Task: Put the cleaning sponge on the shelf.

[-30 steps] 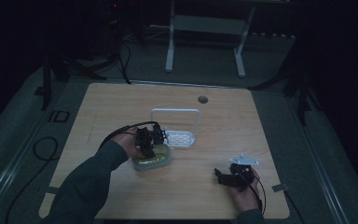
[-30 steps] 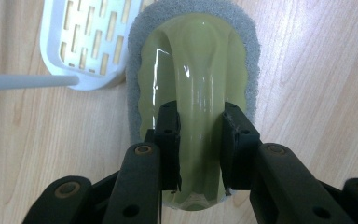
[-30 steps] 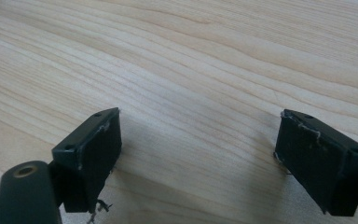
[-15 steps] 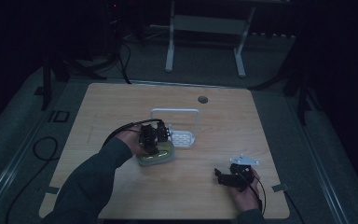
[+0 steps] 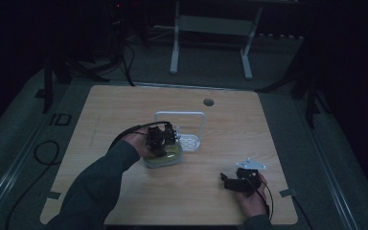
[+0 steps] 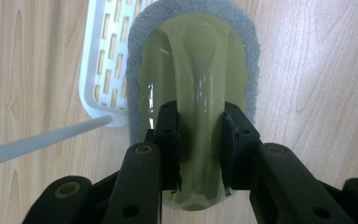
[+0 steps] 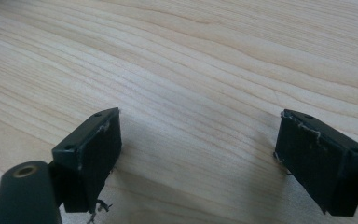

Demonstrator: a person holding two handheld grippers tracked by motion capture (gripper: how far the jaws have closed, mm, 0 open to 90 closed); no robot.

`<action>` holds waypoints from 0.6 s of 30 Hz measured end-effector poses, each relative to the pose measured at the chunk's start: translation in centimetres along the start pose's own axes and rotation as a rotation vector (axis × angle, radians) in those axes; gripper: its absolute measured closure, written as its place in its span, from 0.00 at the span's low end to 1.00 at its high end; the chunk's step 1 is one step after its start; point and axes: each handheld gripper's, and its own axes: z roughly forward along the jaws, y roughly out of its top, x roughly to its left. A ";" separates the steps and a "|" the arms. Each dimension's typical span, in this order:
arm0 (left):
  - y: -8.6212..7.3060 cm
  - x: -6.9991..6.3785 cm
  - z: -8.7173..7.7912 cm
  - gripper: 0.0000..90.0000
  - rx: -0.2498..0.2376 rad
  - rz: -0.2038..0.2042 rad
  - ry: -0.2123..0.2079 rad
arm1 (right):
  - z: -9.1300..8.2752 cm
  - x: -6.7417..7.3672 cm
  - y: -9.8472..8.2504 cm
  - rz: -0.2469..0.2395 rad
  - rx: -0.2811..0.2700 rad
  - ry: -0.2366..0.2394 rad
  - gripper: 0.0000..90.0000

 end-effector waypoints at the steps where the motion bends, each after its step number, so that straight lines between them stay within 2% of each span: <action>1: 0.0 0.0 0.0 0.80 -0.002 0.002 0.001 | 0.0 0.0 0.0 0.000 0.000 0.000 0.16; 9: 0.7 0.1 0.1 0.80 0.000 0.015 0.001 | 0.0 0.0 0.0 -0.001 0.000 0.000 0.16; 18: 1.6 0.4 0.0 0.80 -0.006 0.049 0.030 | 0.0 0.0 0.0 0.000 0.000 0.000 0.16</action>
